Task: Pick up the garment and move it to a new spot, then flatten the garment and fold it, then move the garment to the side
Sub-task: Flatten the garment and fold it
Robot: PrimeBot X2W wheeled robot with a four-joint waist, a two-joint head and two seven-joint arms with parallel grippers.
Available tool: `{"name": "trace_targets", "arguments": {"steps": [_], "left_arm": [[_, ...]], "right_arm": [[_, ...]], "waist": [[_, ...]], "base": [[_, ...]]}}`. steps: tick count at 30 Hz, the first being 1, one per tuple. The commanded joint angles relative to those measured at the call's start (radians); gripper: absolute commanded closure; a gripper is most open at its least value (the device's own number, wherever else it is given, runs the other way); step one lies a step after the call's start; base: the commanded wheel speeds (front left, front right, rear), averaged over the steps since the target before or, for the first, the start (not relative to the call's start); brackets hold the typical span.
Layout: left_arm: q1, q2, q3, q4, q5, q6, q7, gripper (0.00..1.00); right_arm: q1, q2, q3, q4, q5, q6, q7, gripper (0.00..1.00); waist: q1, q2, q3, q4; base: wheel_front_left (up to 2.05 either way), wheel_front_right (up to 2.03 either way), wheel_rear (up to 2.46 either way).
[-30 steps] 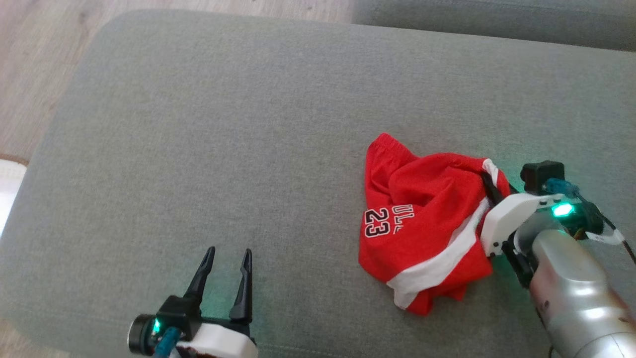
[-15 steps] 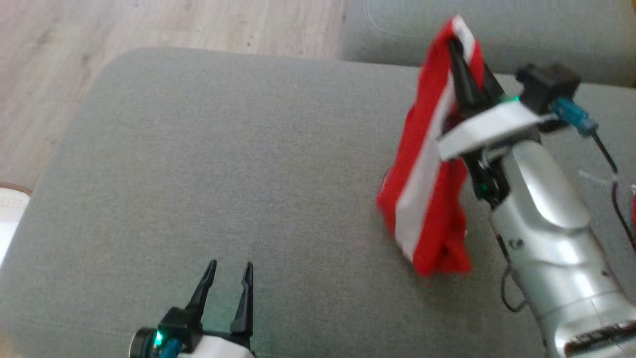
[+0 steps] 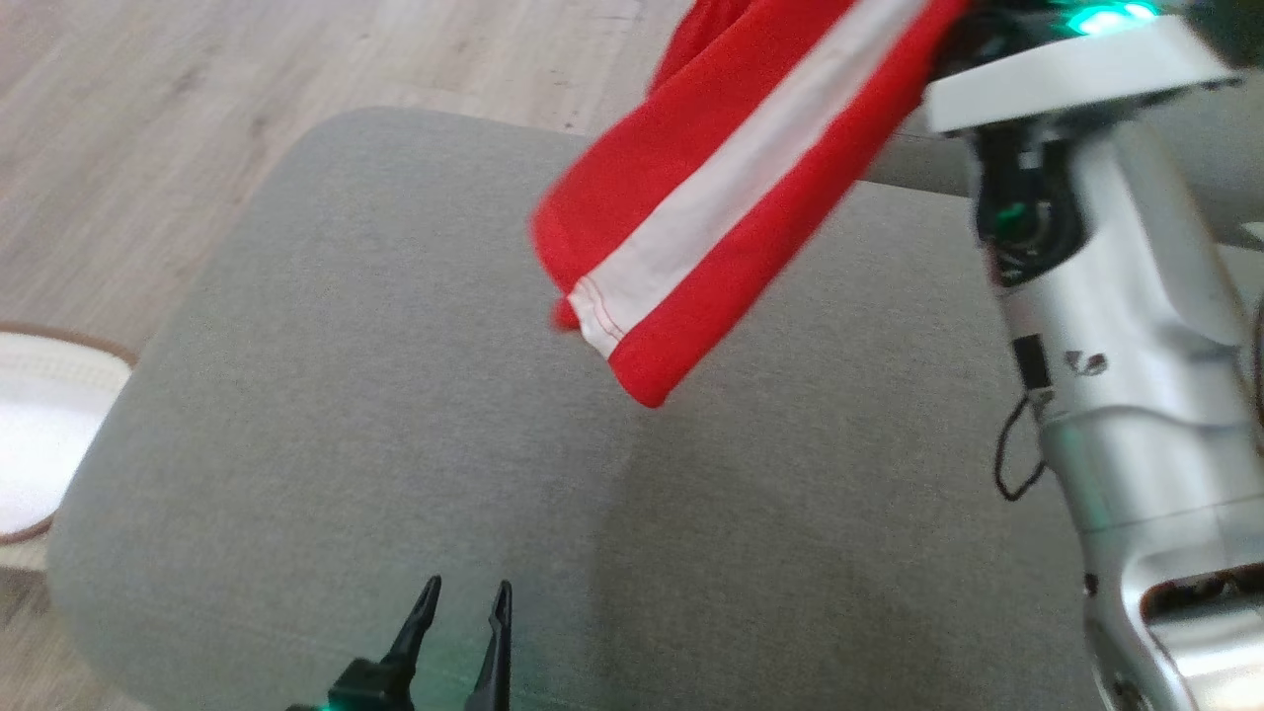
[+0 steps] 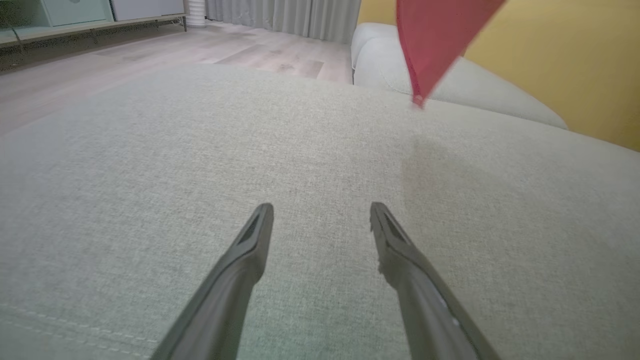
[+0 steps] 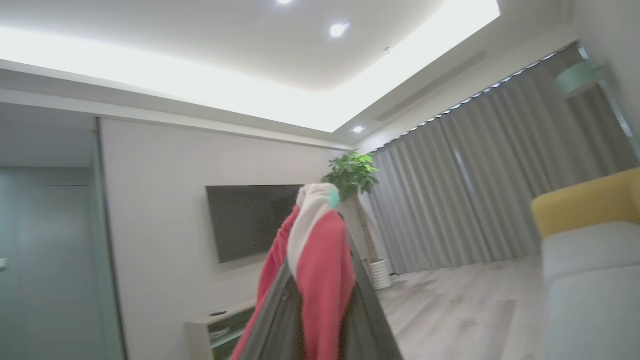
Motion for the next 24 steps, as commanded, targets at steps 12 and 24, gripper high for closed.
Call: {"name": "trace_targets", "arguments": {"steps": [12, 24], "left_arm": [[-0.116, -0.002, 0.042, -0.057, 0.0, -0.005, -0.005, 0.0], [-0.183, -0.002, -0.041, -0.059, -0.081, -0.056, -0.005, 0.0]], "right_arm": [[0.381, 0.013, -0.446, 0.193, -0.449, -0.001, -0.006, 0.0], [0.618, 0.014, -0.482, -0.025, -0.671, -0.001, -0.006, 0.0]], "waist": [[0.0002, 0.0, 0.114, -0.211], [0.0002, 0.0, 0.155, -0.354]], "base": [[0.0, 0.0, 0.0], [0.0, 0.0, 0.0]]}}
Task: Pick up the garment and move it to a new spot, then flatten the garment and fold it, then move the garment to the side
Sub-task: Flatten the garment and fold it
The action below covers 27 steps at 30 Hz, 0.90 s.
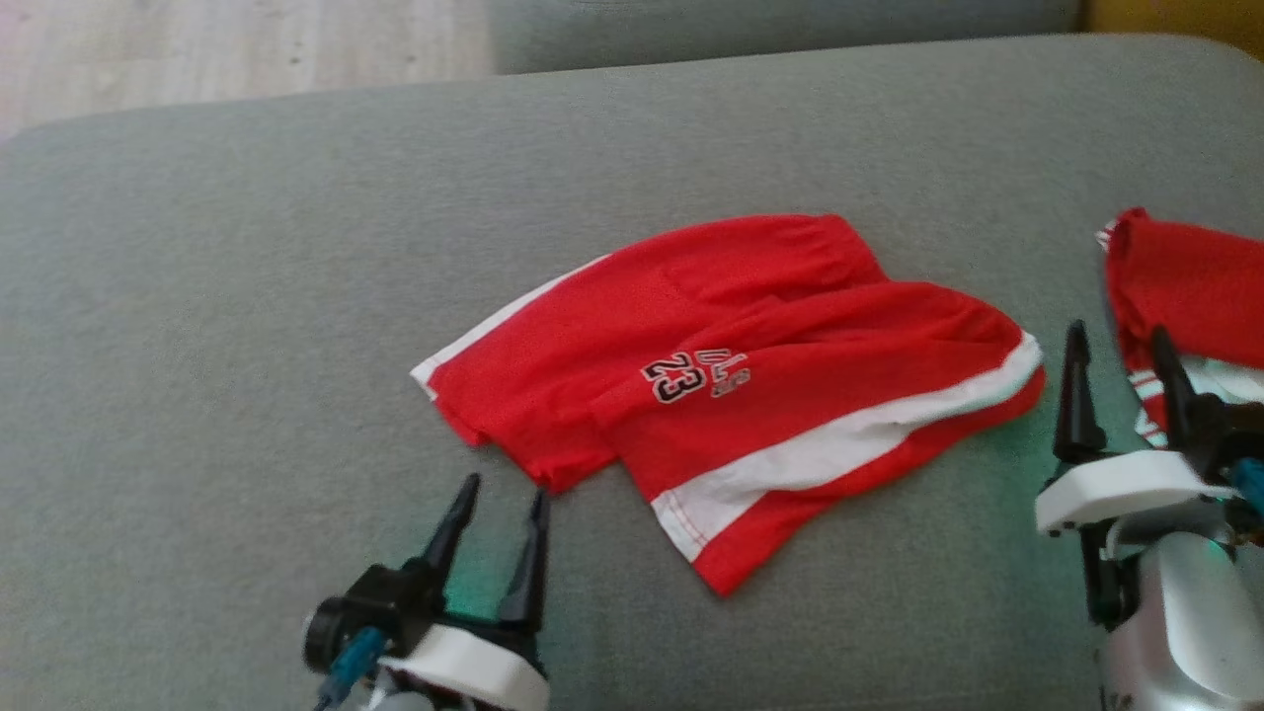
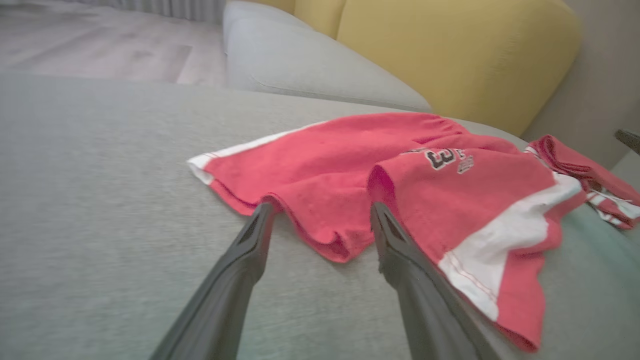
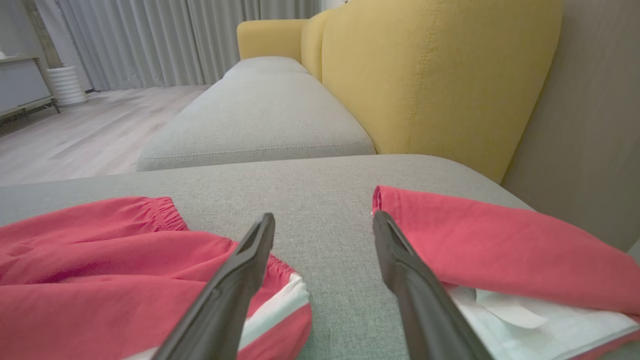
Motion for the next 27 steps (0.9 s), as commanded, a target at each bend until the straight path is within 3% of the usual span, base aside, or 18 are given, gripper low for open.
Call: {"name": "trace_targets", "arguments": {"steps": [1, 6, 16, 22, 23, 24, 26, 27], "left_arm": [[-0.044, -0.001, 0.013, -0.021, -0.017, -0.006, -0.005, 0.0], [-0.085, -0.001, -0.125, 0.032, -0.139, -0.032, -0.005, 0.0], [-0.165, -0.001, -0.373, 0.165, -0.347, -0.036, -0.005, 0.0], [-0.186, -0.001, -0.412, 0.197, -0.399, -0.036, -0.005, 0.0], [-0.188, -0.001, -0.418, 0.201, -0.407, -0.036, -0.005, 0.04], [-0.192, -0.001, -0.424, 0.205, -0.413, -0.036, -0.005, 0.42], [-0.205, -0.001, -0.445, 0.217, -0.413, -0.036, -0.005, 1.0], [-0.211, -0.001, -0.45, 0.223, -0.414, -0.036, -0.005, 1.0]], "right_arm": [[0.006, -0.003, 0.033, -0.033, 0.0, -0.001, -0.006, 0.0], [0.01, -0.003, 0.091, -0.062, 0.038, -0.001, -0.006, 0.0], [-0.009, -0.003, 0.137, -0.074, 0.059, -0.001, -0.006, 0.0], [-0.008, -0.003, 0.134, -0.071, 0.061, -0.001, -0.006, 0.0], [-0.009, -0.003, 0.136, -0.071, 0.062, -0.001, -0.006, 0.0], [-0.01, -0.003, 0.137, -0.07, 0.064, -0.001, -0.006, 0.0], [-0.014, -0.003, 0.141, -0.069, 0.068, -0.001, -0.006, 0.0], [-0.016, -0.003, 0.142, -0.069, 0.072, -0.001, -0.006, 0.0]], "waist": [[-0.0001, 0.0, 0.01, -0.022], [-0.0001, 0.0, 0.031, -0.056], [-0.0001, 0.0, 0.065, -0.107], [-0.0001, 0.0, 0.069, -0.11], [-0.0001, 0.0, 0.07, -0.11], [-0.0001, 0.0, 0.07, -0.11], [-0.0001, 0.0, 0.072, -0.108], [-0.0001, 0.0, 0.072, -0.107]], "base": [[0.0, 0.0, 0.0], [0.0, 0.0, 0.0], [0.0, 0.0, 0.0], [0.0, 0.0, 0.0], [0.0, 0.0, 0.0], [0.0, 0.0, 0.0], [0.0, 0.0, 0.0], [0.0, 0.0, 0.0]]}}
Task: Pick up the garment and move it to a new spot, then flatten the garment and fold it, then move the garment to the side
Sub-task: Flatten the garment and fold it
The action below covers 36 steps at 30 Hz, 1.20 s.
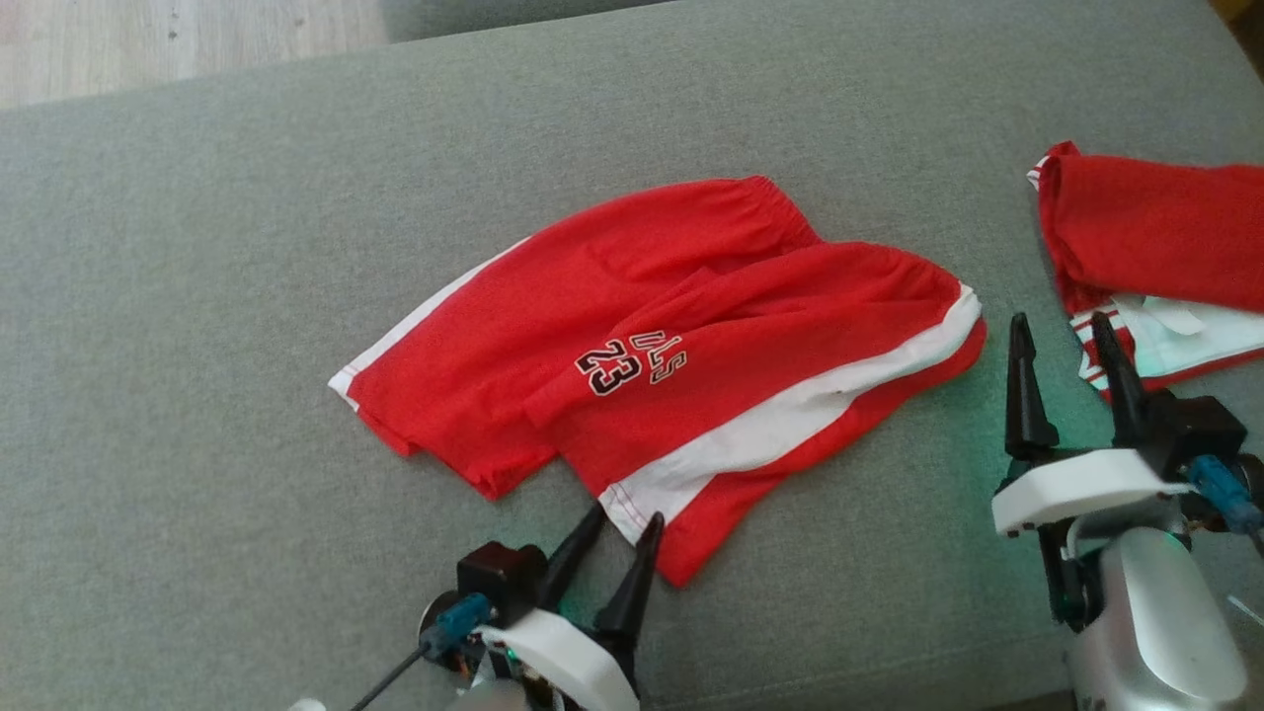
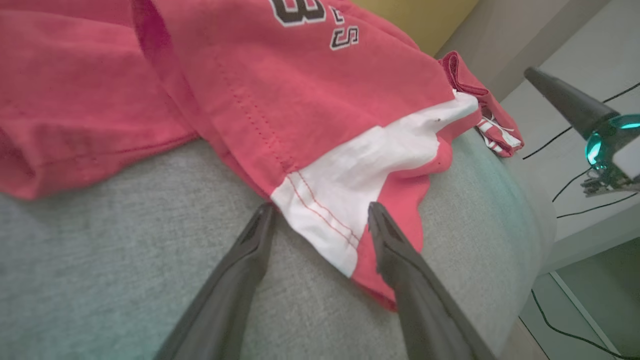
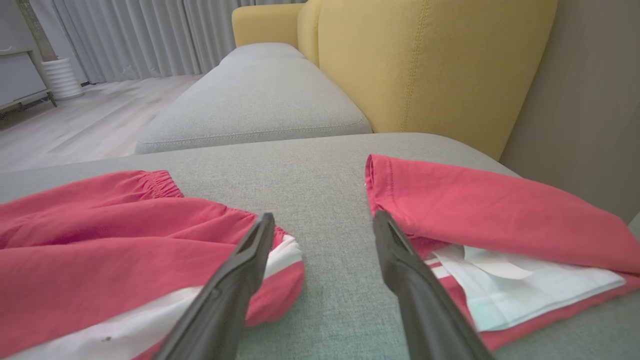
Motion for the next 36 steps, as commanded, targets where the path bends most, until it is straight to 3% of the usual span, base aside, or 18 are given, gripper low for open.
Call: {"name": "trace_targets", "arguments": {"steps": [1, 6, 9, 13, 24, 26, 27, 28, 36], "left_arm": [[-0.019, -0.006, 0.01, 0.013, -0.013, -0.008, 0.004, 1.0], [-0.015, 0.0, 0.111, 0.006, 0.018, -0.008, 0.004, 1.0], [0.02, 0.015, 0.263, -0.033, 0.077, -0.008, 0.004, 1.0], [0.046, 0.042, 0.362, -0.063, 0.135, -0.008, 0.004, 1.0], [0.007, 0.15, 0.429, -0.017, 0.246, -0.008, 0.004, 1.0], [0.007, 0.161, 0.456, -0.016, 0.277, -0.007, 0.004, 0.67], [0.01, 0.164, 0.471, -0.02, 0.299, -0.004, 0.004, 0.38], [0.018, 0.163, 0.49, -0.024, 0.317, 0.003, 0.004, 0.0], [0.145, 0.108, 0.646, -0.117, 0.439, 0.102, 0.004, 0.0]], "right_arm": [[-0.031, -0.004, 0.026, -0.028, 0.011, -0.001, -0.006, 0.0], [-0.027, -0.004, 0.02, -0.023, 0.022, -0.001, -0.006, 0.0], [-0.014, -0.004, 0.019, -0.017, 0.039, -0.001, -0.006, 0.0], [0.005, -0.004, 0.031, -0.006, 0.051, -0.001, -0.006, 0.0], [0.022, -0.004, 0.09, 0.009, 0.08, -0.001, -0.006, 0.0], [0.03, -0.004, 0.102, 0.004, 0.086, -0.001, -0.006, 0.0], [0.035, -0.004, 0.109, 0.0, 0.089, -0.001, -0.006, 0.0], [0.041, -0.004, 0.116, -0.005, 0.091, -0.001, -0.006, 0.0], [0.095, -0.004, 0.175, -0.056, 0.083, -0.001, -0.006, 0.0]], "waist": [[0.0001, 0.0, -0.001, 0.003], [0.0001, 0.0, -0.017, 0.015], [0.0001, 0.0, -0.043, 0.038], [0.0001, 0.0, -0.07, 0.071], [0.0001, 0.0, -0.104, 0.119], [0.0001, 0.0, -0.112, 0.12], [0.0001, 0.0, -0.117, 0.119], [0.0001, 0.0, -0.122, 0.119], [0.0001, 0.0, -0.158, 0.122]], "base": [[0.0, 0.0, 0.0], [0.0, 0.0, 0.0], [0.0, 0.0, 0.0], [0.0, 0.0, 0.0], [0.0, 0.0, 0.0], [0.0, 0.0, 0.0], [0.0, 0.0, 0.0], [0.0, 0.0, 0.0], [0.0, 0.0, 0.0]]}}
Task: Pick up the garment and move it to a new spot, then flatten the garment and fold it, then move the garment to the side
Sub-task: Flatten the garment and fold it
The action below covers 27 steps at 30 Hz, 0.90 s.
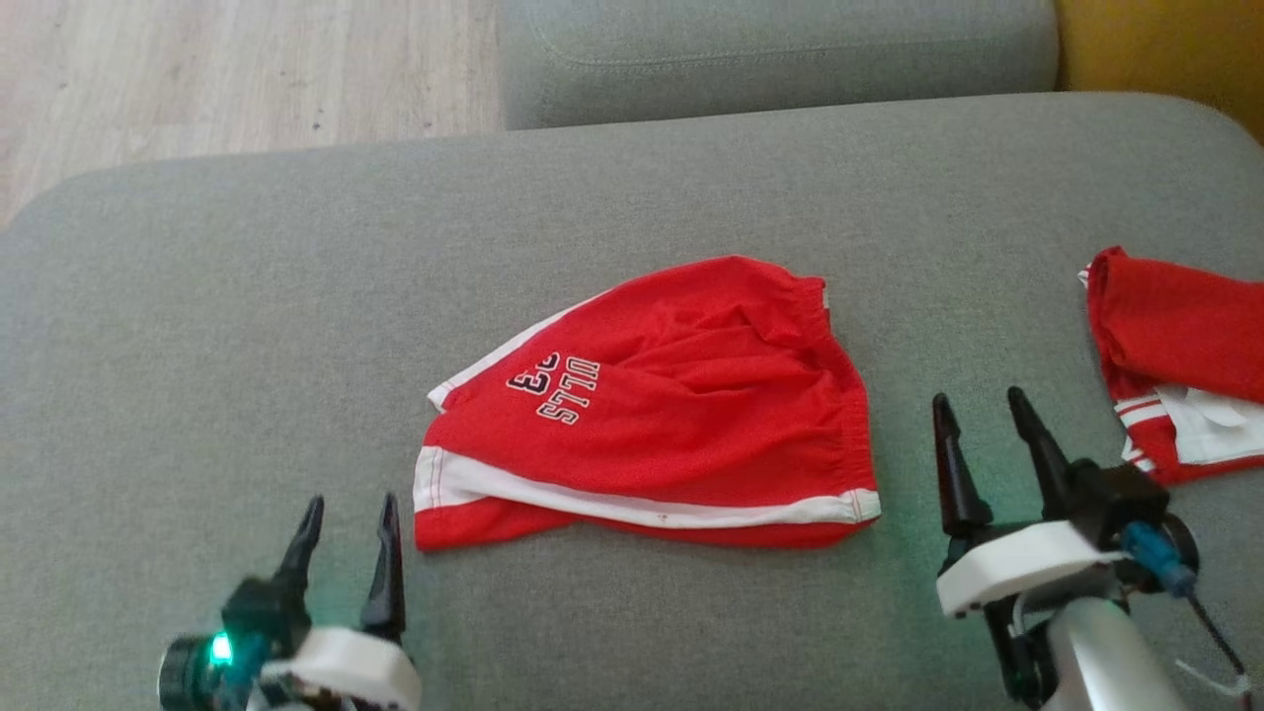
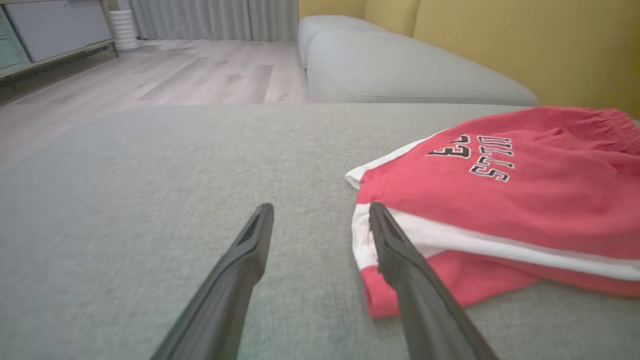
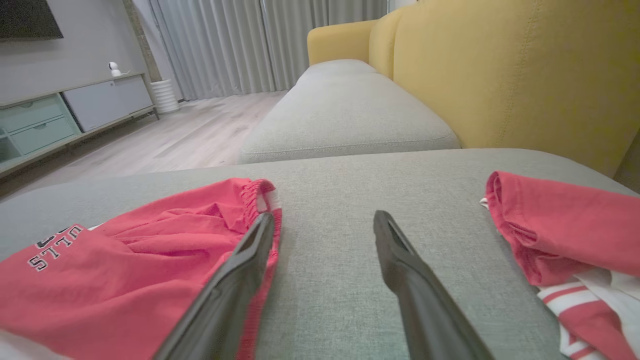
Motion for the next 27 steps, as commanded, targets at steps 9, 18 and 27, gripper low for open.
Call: {"name": "trace_targets", "arguments": {"steps": [9, 18, 27], "left_arm": [[0.119, -0.067, 0.138, -0.154, 0.168, 0.065, -0.005, 0.0], [0.137, -0.096, 0.158, -0.148, 0.208, 0.035, -0.005, 0.0], [0.137, -0.108, 0.168, -0.14, 0.222, 0.014, -0.005, 0.0]], "right_arm": [[0.039, -0.004, 0.094, -0.003, -0.047, -0.001, -0.006, 0.0], [0.037, -0.004, 0.173, 0.106, -0.016, -0.001, -0.006, 0.0], [-0.007, -0.004, 0.227, 0.19, 0.023, -0.001, -0.006, 0.0]], "waist": [[0.0001, 0.0, -0.031, 0.018], [0.0001, 0.0, -0.036, 0.042], [0.0001, 0.0, -0.023, 0.062]], "base": [[0.0, 0.0, 0.0], [0.0, 0.0, 0.0], [0.0, 0.0, 0.0]]}}
